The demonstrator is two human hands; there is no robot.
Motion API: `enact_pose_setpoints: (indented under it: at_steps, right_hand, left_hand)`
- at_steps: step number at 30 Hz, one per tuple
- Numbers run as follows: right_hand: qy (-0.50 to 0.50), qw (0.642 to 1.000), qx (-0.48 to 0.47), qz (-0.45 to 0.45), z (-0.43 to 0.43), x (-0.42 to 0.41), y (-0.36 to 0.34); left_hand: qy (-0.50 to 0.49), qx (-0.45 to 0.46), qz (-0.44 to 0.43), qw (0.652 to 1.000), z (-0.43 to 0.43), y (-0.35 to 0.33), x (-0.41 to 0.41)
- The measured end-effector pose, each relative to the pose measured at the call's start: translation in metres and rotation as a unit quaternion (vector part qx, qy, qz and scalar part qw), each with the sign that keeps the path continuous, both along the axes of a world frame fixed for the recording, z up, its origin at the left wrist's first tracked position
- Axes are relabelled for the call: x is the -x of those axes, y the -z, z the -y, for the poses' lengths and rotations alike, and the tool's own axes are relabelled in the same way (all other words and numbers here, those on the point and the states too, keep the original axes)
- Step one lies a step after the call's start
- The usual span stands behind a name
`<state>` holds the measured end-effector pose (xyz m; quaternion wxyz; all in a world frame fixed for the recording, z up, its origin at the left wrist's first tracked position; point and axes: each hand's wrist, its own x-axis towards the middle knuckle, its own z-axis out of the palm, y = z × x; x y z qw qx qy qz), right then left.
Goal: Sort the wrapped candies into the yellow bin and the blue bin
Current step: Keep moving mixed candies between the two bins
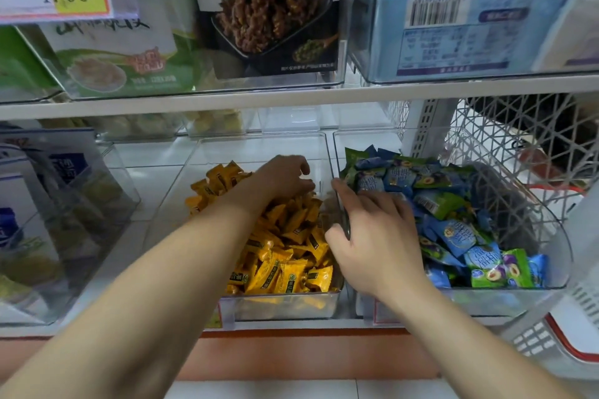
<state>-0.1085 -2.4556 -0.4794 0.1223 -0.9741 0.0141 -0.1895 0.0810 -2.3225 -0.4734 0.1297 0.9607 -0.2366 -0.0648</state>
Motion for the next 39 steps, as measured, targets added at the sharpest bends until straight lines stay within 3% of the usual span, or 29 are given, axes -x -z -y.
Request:
enact_pose_setpoints:
  at_steps: [8,10,16,21,24,29,39]
  right_hand:
    - [-0.002,1.0,-0.01,0.007,0.001,0.001,0.0]
    - [-0.002,1.0,-0.008,0.007,0.001,0.0,0.001]
    - [-0.004,1.0,-0.005,0.006,0.002,0.0,0.001]
    - [0.0,1.0,-0.005,0.017,0.001,-0.001,0.001]
    - [0.0,1.0,-0.004,0.015,0.001,0.0,0.001]
    - [0.002,1.0,-0.007,0.017,0.001,0.0,0.001]
    - [-0.001,1.0,-0.006,0.022,0.002,0.0,0.001]
  left_hand:
    - [-0.027,-0.243,-0.059,0.968,0.008,0.01,-0.01]
    - [-0.019,-0.268,-0.07,0.961,0.008,0.011,-0.008]
    - [0.004,-0.174,-0.197,0.965,0.01,0.001,0.007]
    - [0.012,-0.044,-0.272,0.961,-0.009,-0.007,0.018]
    - [0.033,0.035,-0.257,0.965,-0.028,-0.017,0.023]
    - [-0.015,0.13,-0.162,0.978,-0.065,-0.033,0.029]
    - [0.001,0.113,-0.121,0.986,-0.109,-0.059,0.06]
